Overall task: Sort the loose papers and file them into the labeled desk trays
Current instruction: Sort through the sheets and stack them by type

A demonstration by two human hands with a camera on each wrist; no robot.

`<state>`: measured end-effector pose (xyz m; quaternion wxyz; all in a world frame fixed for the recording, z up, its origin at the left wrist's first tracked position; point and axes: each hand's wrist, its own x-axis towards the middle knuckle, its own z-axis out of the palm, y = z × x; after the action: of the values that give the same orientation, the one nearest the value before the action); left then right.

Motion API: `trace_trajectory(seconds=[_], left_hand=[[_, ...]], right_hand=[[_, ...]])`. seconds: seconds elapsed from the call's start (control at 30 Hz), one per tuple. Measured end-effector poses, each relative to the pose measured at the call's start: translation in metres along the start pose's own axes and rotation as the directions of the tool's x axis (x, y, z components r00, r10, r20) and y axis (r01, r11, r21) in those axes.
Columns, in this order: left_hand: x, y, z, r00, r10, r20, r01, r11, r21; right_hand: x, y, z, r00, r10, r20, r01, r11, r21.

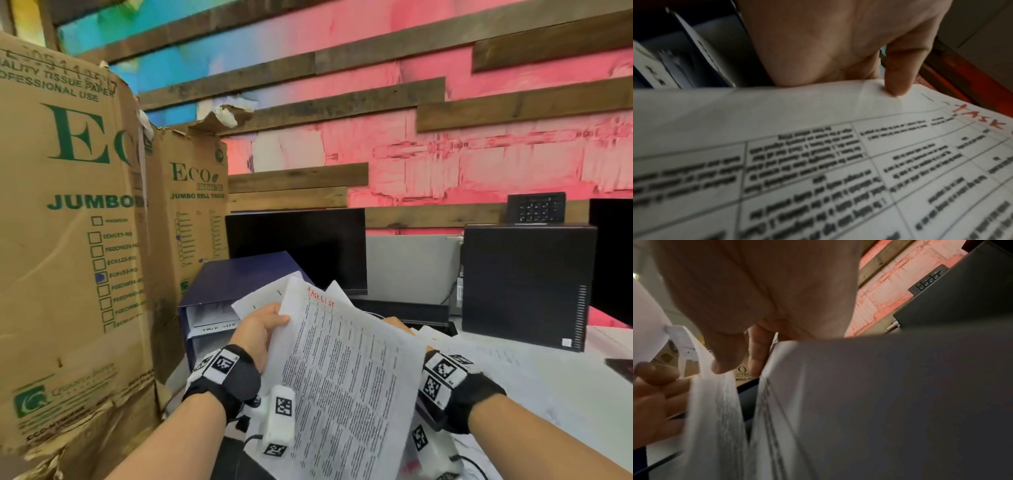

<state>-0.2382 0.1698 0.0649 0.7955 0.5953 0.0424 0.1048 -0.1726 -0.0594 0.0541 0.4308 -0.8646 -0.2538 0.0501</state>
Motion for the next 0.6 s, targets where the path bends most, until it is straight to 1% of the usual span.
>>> trace_trajectory(seconds=[0.07, 0.1, 0.13, 0.2, 0.23, 0.27, 0.3, 0.37, 0.47, 0.53, 0.6], left_hand=[[0.001, -0.003, 0.018, 0.999, -0.034, 0.031, 0.036, 0.997, -0.065], [0.002, -0.005, 0.027, 0.998, -0.046, 0.040, 0.049, 0.994, -0.094], [0.003, -0.008, 0.035, 0.997, -0.057, 0.043, 0.061, 0.991, -0.117], [0.005, -0.013, 0.048, 0.995, -0.077, 0.064, 0.085, 0.986, -0.142], [0.004, -0.015, 0.057, 0.991, -0.090, 0.100, 0.104, 0.984, -0.145], [0.003, -0.017, 0.064, 0.988, -0.095, 0.125, 0.114, 0.982, -0.152], [0.003, -0.018, 0.070, 0.988, -0.097, 0.123, 0.115, 0.982, -0.152], [0.005, -0.022, 0.077, 0.988, -0.090, 0.126, 0.105, 0.987, -0.124], [0.010, -0.028, 0.082, 0.985, -0.099, 0.138, 0.111, 0.991, -0.078], [0.011, -0.030, 0.086, 0.987, -0.106, 0.120, 0.114, 0.991, -0.066], [0.011, -0.032, 0.090, 0.987, -0.102, 0.120, 0.108, 0.993, -0.048]], right_hand=[[-0.005, 0.011, -0.007, 0.998, -0.006, -0.058, 0.007, 1.000, 0.024], [-0.006, 0.016, -0.013, 0.991, -0.016, -0.130, 0.024, 0.998, 0.055], [-0.003, 0.024, -0.017, 0.985, -0.009, -0.171, 0.023, 0.996, 0.082], [-0.005, 0.025, -0.025, 0.987, 0.060, -0.151, -0.047, 0.995, 0.089], [-0.007, 0.024, -0.029, 0.983, 0.081, -0.164, -0.073, 0.996, 0.058], [-0.006, 0.027, -0.033, 0.977, 0.057, -0.208, -0.057, 0.998, 0.003], [-0.010, 0.028, -0.037, 0.962, 0.032, -0.272, -0.042, 0.999, -0.032], [-0.018, 0.032, -0.045, 0.932, 0.018, -0.363, -0.030, 0.999, -0.028], [-0.020, 0.037, -0.056, 0.928, 0.000, -0.373, -0.006, 1.000, -0.016], [-0.021, 0.033, -0.060, 0.938, -0.043, -0.344, 0.014, 0.996, -0.084], [-0.017, 0.036, -0.060, 0.952, -0.068, -0.299, 0.036, 0.993, -0.112]])
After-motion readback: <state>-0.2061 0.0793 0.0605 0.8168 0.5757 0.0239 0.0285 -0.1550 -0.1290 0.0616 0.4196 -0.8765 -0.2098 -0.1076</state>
